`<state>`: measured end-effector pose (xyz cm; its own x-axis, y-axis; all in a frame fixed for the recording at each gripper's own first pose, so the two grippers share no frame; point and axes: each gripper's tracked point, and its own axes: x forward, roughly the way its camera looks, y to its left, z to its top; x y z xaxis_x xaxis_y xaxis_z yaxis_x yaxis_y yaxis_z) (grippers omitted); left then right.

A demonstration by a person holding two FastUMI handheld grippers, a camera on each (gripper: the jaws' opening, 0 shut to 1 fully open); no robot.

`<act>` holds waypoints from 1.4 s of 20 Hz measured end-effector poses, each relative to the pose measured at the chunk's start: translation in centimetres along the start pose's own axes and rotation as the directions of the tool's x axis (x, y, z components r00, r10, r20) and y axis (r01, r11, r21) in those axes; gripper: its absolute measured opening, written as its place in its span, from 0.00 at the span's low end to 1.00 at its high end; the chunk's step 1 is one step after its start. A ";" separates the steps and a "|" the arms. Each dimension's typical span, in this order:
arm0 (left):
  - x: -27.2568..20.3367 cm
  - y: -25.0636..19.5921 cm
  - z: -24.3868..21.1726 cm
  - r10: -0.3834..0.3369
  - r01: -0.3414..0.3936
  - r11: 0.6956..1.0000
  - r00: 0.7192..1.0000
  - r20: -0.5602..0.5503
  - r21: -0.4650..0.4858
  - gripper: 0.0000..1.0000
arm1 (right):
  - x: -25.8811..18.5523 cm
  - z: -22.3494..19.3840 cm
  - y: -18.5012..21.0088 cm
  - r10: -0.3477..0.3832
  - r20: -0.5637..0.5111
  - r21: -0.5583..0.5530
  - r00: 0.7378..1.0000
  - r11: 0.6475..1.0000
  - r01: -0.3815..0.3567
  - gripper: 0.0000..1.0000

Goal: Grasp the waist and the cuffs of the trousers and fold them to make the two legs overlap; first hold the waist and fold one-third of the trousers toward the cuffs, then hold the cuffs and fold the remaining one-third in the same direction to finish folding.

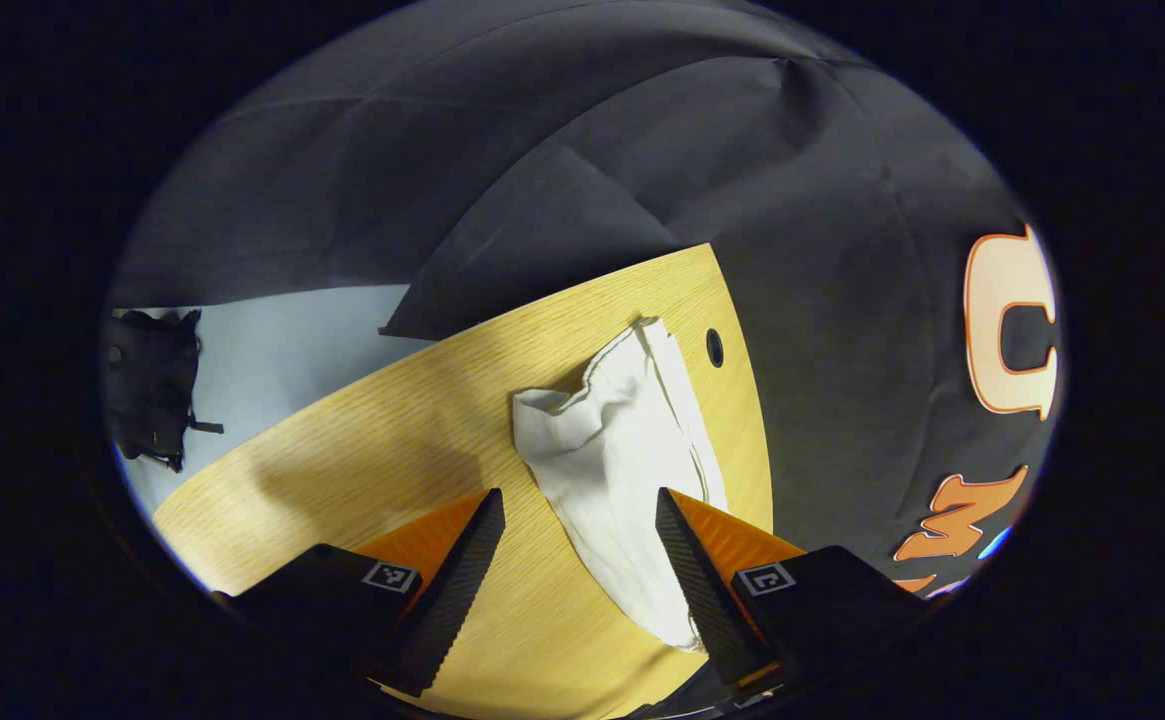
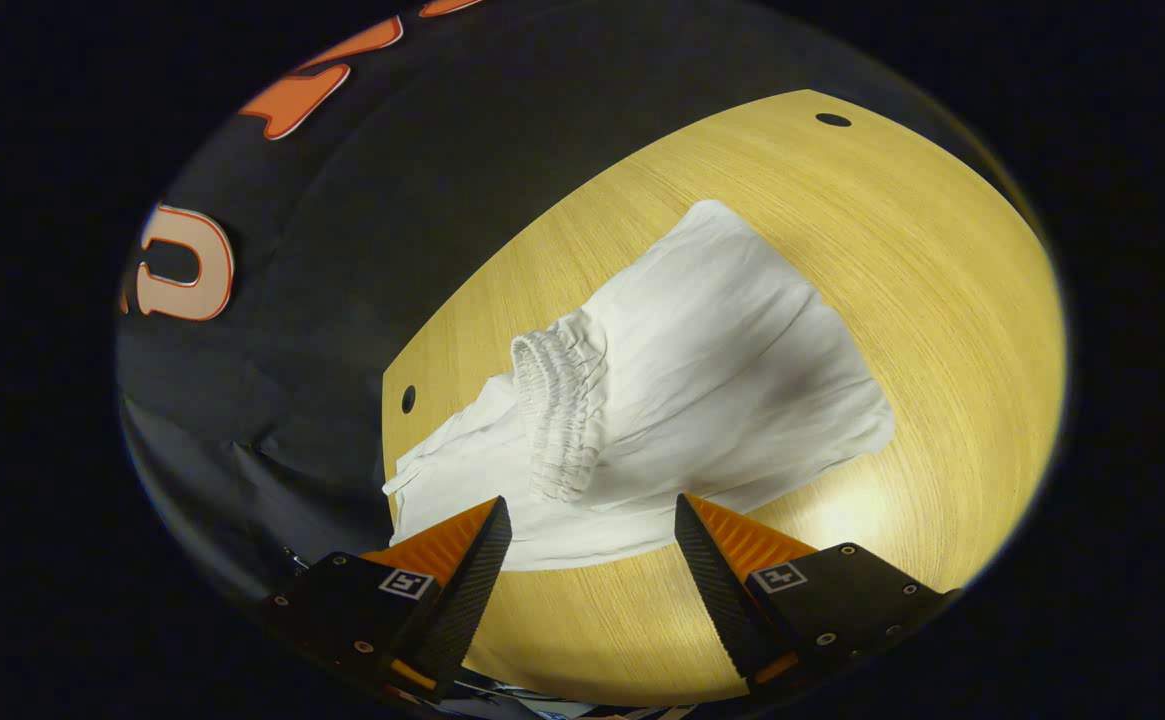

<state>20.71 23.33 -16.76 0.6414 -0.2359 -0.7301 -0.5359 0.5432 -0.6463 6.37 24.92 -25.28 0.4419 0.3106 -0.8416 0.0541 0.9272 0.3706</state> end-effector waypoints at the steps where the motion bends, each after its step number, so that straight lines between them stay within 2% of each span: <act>1: 0.6 -0.1 0.1 0.004 -0.004 1.000 1.000 -0.003 -0.004 1.00 | -0.2 0.3 -0.3 -0.004 0.003 0.006 1.000 1.000 0.004 0.99; 4: 1.9 -0.1 0.4 0.010 -0.011 1.000 1.000 -0.013 -0.016 1.00 | -0.6 1.1 -1.0 -0.010 0.014 0.040 1.000 0.999 0.009 0.99; 8: 3.3 -1.5 1.1 -0.033 0.033 0.999 0.999 -0.017 -0.018 0.98 | -1.0 1.7 -1.1 0.012 0.007 0.079 1.000 0.997 -0.013 0.99; 10: 4.0 -0.9 1.1 -0.012 0.011 1.000 1.000 -0.022 -0.010 0.98 | -1.1 2.0 -1.1 0.019 0.009 0.092 1.000 0.996 -0.019 0.99; 11: 4.2 -1.3 1.1 -0.028 0.027 1.000 0.999 -0.023 -0.016 0.91 | -1.2 2.1 -1.2 0.022 0.010 0.098 1.000 0.995 -0.023 0.98; 12: 4.5 -1.5 1.0 -0.030 0.030 1.000 0.999 -0.028 -0.009 0.76 | -1.1 2.1 -1.1 0.023 0.012 0.103 1.000 0.994 -0.024 0.99; 13: 4.9 -0.7 0.7 0.007 -0.007 1.000 0.999 -0.045 -0.006 0.76 | -1.0 2.1 -1.2 0.024 0.011 0.108 1.000 0.994 -0.025 0.99; 15: 5.7 -0.7 0.4 0.016 -0.019 0.999 0.998 -0.053 -0.046 0.33 | -0.7 2.0 -1.5 0.019 0.008 0.113 1.000 0.993 -0.020 0.99; 16: 4.5 -0.5 0.7 0.017 -0.019 0.998 0.999 -0.045 -0.054 0.12 | -0.6 1.9 -1.7 0.016 0.007 0.112 1.000 0.994 -0.017 0.98; 18: 5.8 -0.6 0.6 0.005 -0.007 0.998 1.000 -0.029 -0.057 0.05 | -0.6 1.9 -1.7 0.017 0.002 0.114 1.000 0.993 -0.018 0.98; 21: 5.1 -1.5 1.1 -0.015 0.015 1.000 1.000 -0.004 -0.025 0.05 | -0.7 2.0 -1.2 0.039 0.002 0.118 0.999 0.992 -0.039 0.99; 28: 1.4 -7.0 1.2 -0.067 0.059 0.988 0.996 0.054 0.141 0.05 | -0.9 2.4 -2.3 0.047 0.025 0.097 0.999 0.994 -0.050 0.99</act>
<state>26.02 20.12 -12.97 0.7047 -0.2279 -0.6719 -0.4141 0.6368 -0.6504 8.02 21.99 -24.42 0.4661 0.3488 -0.8130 0.1184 0.8861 0.4481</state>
